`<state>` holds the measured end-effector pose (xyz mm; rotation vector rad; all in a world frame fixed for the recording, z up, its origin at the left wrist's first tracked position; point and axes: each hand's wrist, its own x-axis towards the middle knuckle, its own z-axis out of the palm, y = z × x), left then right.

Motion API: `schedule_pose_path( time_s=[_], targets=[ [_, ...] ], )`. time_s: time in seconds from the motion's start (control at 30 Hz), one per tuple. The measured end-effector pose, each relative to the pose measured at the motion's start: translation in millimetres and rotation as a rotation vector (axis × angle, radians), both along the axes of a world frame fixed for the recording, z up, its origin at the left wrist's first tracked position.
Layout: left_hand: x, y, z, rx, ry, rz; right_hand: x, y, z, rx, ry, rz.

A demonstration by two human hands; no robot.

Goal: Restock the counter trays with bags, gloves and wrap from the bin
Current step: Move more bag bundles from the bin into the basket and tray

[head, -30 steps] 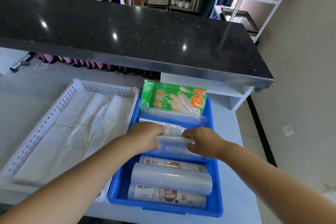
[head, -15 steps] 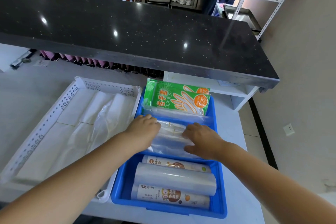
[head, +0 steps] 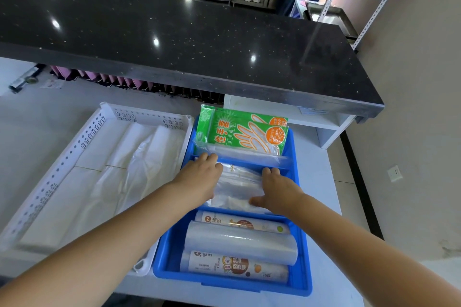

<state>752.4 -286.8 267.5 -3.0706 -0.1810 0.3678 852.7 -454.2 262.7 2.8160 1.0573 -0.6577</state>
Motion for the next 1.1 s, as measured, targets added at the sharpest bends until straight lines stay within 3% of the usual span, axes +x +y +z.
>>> schedule_pose_path(
  time_s=[0.23,0.4,0.6,0.7,0.83,0.93,1.1],
  targets=[
    [-0.9,-0.8,-10.7,-0.236,-0.062,0.101,-9.8,-1.1,-7.2,0.184,0.057,-0.172],
    [-5.7,-1.7,-15.4,-0.288,-0.133,0.122,-11.9,-7.7,-11.9,0.311,0.066,-0.198],
    [-10.6,-7.0,-18.1,-0.187,-0.193,0.101,-8.0,-15.2,-11.2,0.423,-0.110,-0.031],
    [-6.4,-7.2,-16.5,-0.043,-0.178,0.058,-5.1,-15.5,-5.5,0.295,-0.204,0.055],
    [-0.2,3.4,-13.3,-0.102,-0.183,0.123,-4.4,-20.9,-3.5,0.167,-0.359,0.163],
    [8.0,12.6,-5.9,-0.116,-0.207,0.077,-4.4,-22.0,-4.3,0.220,-0.373,0.217],
    [17.0,19.4,1.0,-0.110,-0.091,0.018,-5.0,-16.3,-5.6,0.290,-0.322,0.288]
  ],
)
